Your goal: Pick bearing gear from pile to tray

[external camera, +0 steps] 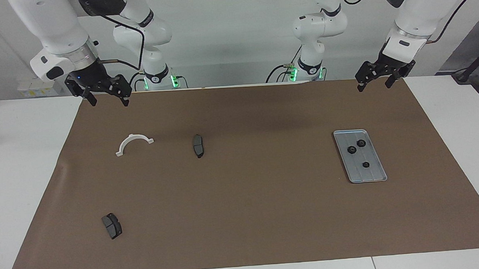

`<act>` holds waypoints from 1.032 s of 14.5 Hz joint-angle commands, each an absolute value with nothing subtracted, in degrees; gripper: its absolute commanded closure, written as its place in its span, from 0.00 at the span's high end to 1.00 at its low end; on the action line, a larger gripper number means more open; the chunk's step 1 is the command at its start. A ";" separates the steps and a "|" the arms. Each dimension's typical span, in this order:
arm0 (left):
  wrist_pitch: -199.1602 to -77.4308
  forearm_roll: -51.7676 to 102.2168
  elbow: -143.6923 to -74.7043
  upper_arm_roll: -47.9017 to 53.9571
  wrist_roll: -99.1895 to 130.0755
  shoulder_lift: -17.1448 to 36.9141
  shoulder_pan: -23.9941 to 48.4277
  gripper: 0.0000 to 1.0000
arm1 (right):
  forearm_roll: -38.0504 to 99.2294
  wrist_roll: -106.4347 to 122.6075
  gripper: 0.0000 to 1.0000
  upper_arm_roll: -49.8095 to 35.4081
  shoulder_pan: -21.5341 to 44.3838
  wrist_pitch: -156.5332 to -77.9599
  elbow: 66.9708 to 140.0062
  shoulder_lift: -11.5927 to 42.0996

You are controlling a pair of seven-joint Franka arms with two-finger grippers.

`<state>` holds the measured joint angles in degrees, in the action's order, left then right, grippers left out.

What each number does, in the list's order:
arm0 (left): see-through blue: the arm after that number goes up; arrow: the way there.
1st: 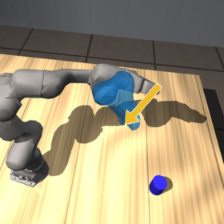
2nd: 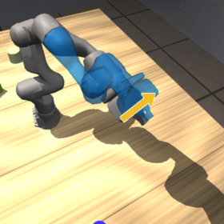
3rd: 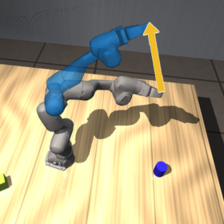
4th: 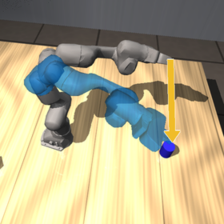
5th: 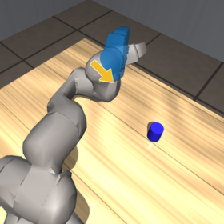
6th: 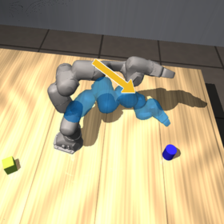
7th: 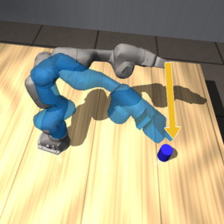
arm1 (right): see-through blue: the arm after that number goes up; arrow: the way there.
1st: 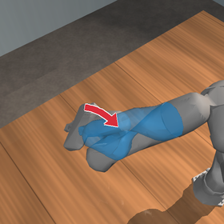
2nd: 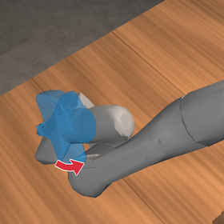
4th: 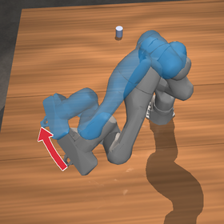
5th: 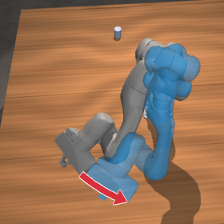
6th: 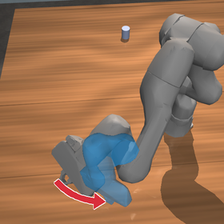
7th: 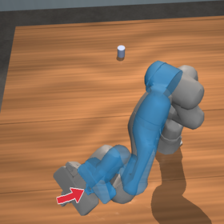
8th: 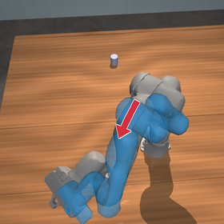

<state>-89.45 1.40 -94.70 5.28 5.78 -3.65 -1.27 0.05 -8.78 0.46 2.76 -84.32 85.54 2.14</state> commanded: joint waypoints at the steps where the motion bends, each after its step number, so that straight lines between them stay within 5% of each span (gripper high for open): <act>1: -88.50 2.02 -94.31 5.54 5.54 -3.69 -1.76 1.00 | 0.35 -7.30 1.00 0.44 2.37 -83.76 85.61 2.02; 15: -88.50 2.02 -94.31 5.54 5.54 -3.69 -1.76 1.00 | 0.35 -7.03 1.00 0.44 1.85 -83.76 86.13 1.85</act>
